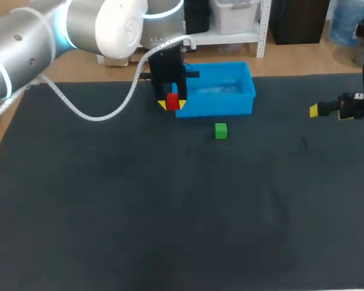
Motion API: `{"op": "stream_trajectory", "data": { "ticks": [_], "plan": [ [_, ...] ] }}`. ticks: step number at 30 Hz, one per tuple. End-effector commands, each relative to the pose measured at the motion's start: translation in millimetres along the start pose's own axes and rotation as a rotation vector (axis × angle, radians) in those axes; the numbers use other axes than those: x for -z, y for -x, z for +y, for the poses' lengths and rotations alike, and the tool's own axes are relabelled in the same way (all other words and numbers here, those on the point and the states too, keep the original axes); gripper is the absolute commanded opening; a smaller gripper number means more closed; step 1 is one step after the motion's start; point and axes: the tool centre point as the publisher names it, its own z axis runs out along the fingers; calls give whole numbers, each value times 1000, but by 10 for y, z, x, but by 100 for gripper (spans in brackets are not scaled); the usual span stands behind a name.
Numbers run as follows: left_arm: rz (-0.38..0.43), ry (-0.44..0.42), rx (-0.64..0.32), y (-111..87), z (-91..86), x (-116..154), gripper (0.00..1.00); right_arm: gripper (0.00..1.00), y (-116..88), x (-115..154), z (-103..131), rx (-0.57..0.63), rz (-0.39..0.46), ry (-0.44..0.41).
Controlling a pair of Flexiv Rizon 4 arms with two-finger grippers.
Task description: Use the left arm to pick the red cube and place it into the blue plastic box first, then use the right arm to grasp the green cube and put it into the same blue plastic box after the first action is fully finished.
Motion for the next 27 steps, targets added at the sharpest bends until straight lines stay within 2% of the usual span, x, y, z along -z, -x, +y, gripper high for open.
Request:
{"op": "stream_trajectory", "data": {
  "ticks": [1,16,27],
  "plan": [
    [-56,-16,-9,-45,55,104,0,100,1,-1,-3,0,1,0],
    [-118,-46,-55,140,35,451,0,100,1,-1,-3,0,1,0],
    [-150,-28,-103,341,-21,634,0,100,1,-1,-3,0,1,0]
  ]
}}
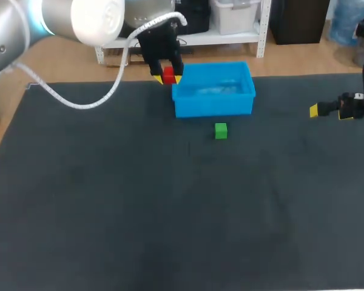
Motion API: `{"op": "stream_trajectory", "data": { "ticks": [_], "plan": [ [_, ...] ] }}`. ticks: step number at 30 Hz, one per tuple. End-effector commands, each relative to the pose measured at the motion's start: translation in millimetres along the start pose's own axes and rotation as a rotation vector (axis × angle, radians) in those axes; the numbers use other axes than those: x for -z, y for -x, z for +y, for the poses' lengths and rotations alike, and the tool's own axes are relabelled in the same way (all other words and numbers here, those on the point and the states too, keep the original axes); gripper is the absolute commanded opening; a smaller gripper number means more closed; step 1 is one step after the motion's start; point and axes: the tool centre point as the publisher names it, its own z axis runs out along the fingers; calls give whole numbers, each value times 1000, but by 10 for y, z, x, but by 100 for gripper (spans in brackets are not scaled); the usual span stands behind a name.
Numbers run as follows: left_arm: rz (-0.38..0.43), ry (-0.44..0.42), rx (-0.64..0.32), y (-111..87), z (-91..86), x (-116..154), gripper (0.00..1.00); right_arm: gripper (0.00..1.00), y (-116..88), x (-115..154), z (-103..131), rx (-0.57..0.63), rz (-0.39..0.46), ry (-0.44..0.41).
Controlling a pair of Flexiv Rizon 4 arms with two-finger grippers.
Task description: Use the left arm to pick the red cube and place it into the blue plastic box first, then use the right arm to grasp the green cube and put it into the same blue plastic box after the first action is fully finished.
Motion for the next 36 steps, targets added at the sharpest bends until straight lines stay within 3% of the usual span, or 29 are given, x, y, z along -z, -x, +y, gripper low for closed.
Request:
{"op": "stream_trajectory", "data": {
  "ticks": [1,36],
  "plan": [
    [7,10,-14,106,-43,41,0,100,1,-1,-3,0,1,0],
    [-70,24,-84,1009,-255,106,0,100,1,-1,-3,0,1,0]
  ]
}}
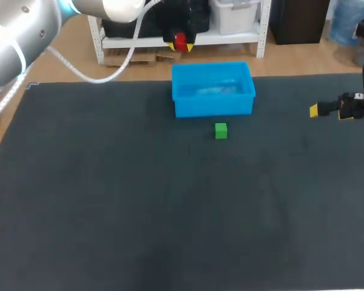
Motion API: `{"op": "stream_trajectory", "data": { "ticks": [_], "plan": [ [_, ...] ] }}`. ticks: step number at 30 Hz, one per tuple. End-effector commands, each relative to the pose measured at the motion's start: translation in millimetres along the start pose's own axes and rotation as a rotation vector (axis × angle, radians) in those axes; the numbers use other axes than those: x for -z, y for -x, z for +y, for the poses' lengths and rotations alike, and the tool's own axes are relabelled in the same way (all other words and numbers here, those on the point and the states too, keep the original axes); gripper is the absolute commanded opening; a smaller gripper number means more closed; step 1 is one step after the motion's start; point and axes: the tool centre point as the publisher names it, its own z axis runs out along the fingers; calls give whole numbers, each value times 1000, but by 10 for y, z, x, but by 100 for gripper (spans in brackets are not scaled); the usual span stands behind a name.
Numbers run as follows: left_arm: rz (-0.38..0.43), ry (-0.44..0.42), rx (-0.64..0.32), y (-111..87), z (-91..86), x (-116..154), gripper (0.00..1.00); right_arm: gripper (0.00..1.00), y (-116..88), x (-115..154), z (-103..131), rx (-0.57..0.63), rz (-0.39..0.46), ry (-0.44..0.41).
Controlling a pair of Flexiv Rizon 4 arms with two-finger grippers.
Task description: Use the left arm to pick the red cube and place it into the blue plastic box first, then use the right arm to grasp the green cube and put it into the same blue plastic box after the first action is fully finished.
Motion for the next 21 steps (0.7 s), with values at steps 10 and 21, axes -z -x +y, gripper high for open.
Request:
{"op": "stream_trajectory", "data": {
  "ticks": [10,21],
  "plan": [
    [46,8,-21,305,-64,-155,0,100,1,-1,-3,1,1,0],
    [44,16,-30,466,-69,-235,0,100,1,-1,-3,1,1,0]
  ]
}}
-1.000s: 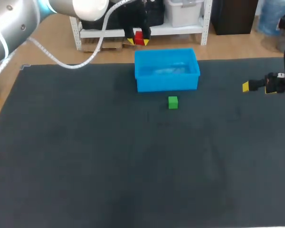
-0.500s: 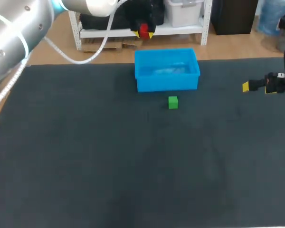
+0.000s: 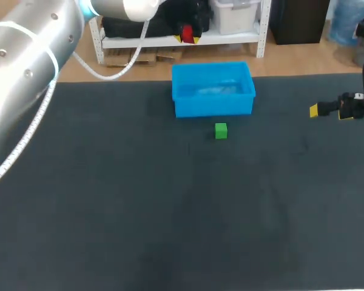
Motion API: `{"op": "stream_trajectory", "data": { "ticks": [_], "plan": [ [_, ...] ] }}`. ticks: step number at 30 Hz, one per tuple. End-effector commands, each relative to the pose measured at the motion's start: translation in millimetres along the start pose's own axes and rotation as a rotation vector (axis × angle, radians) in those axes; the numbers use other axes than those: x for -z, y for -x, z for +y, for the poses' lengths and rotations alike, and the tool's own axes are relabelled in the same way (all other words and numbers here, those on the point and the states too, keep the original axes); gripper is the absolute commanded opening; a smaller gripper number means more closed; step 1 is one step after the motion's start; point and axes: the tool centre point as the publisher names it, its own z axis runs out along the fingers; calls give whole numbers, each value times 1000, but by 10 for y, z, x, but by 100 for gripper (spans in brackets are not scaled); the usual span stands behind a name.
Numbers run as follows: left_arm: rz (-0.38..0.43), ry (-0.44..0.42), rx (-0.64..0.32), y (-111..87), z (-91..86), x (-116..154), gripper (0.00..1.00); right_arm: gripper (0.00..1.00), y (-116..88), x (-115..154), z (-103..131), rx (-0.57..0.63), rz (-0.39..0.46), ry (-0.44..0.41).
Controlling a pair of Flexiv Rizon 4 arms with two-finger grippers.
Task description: Use the left arm to pick the red cube and place it into the blue plastic box first, then use the right arm to grasp the green cube and put it into the same blue plastic box after the first action is fully finished.
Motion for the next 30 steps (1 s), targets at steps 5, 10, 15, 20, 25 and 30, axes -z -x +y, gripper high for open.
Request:
{"op": "stream_trajectory", "data": {
  "ticks": [5,10,15,20,25,30],
  "plan": [
    [83,4,-13,182,-28,-91,0,100,1,-1,-3,1,1,0],
    [80,7,-17,239,-32,-118,0,100,1,-1,-3,1,1,0],
    [76,9,-13,296,-28,-144,0,100,1,-1,-3,1,1,0],
    [74,-19,12,342,-23,-199,0,100,1,-1,-3,1,1,0],
    [81,-40,38,359,4,-303,0,100,1,-1,-3,1,1,0],
    [84,-46,46,345,2,-370,0,100,1,-1,-3,1,1,0]
  ]
}}
